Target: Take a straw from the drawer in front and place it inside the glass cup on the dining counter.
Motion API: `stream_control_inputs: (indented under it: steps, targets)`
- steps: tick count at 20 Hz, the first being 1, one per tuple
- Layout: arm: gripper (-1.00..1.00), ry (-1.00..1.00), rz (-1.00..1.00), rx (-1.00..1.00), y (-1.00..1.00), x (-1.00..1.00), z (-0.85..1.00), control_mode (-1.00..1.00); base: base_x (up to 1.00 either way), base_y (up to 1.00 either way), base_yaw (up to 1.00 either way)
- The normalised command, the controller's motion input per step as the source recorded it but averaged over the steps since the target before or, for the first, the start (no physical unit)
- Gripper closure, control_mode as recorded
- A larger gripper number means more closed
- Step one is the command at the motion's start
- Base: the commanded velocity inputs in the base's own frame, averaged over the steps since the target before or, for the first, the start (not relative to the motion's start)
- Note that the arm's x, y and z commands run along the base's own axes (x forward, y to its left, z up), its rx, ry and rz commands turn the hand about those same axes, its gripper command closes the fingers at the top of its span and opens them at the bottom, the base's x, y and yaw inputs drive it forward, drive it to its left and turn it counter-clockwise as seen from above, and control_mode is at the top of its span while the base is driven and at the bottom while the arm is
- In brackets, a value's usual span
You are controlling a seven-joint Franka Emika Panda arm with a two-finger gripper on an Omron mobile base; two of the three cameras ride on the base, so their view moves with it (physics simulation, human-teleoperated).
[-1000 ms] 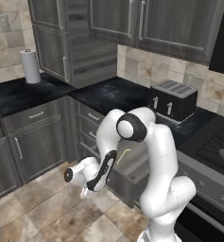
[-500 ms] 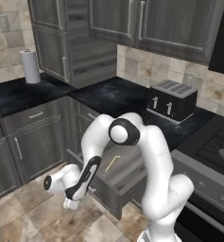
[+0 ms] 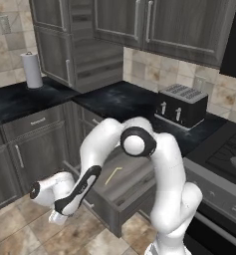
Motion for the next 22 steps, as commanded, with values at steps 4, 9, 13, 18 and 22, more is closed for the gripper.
stream_control_inputs:
  steps: [4, 9, 13, 18, 22]
  targets:
    - [-1.00, 0.00, -0.05, 0.29, 0.00, -0.64, 1.00, -1.00, 0.00, 0.00, 0.00]
    - [-1.00, 0.00, -0.19, 0.25, -0.06, -0.31, 1.00, -1.00, 0.00, 0.00, 0.00]
    - [-1.00, 0.01, -0.19, 0.22, -0.16, -0.05, 1.00, -1.00, 0.00, 0.00, 0.00]
    - [-1.00, 0.05, -0.20, 0.20, -0.21, 0.00, 1.00, -1.00, 0.00, 0.00, 0.00]
    - [-1.00, 0.03, -0.25, 0.16, -0.42, -0.01, 1.00, -1.00, 0.00, 0.00, 0.00]
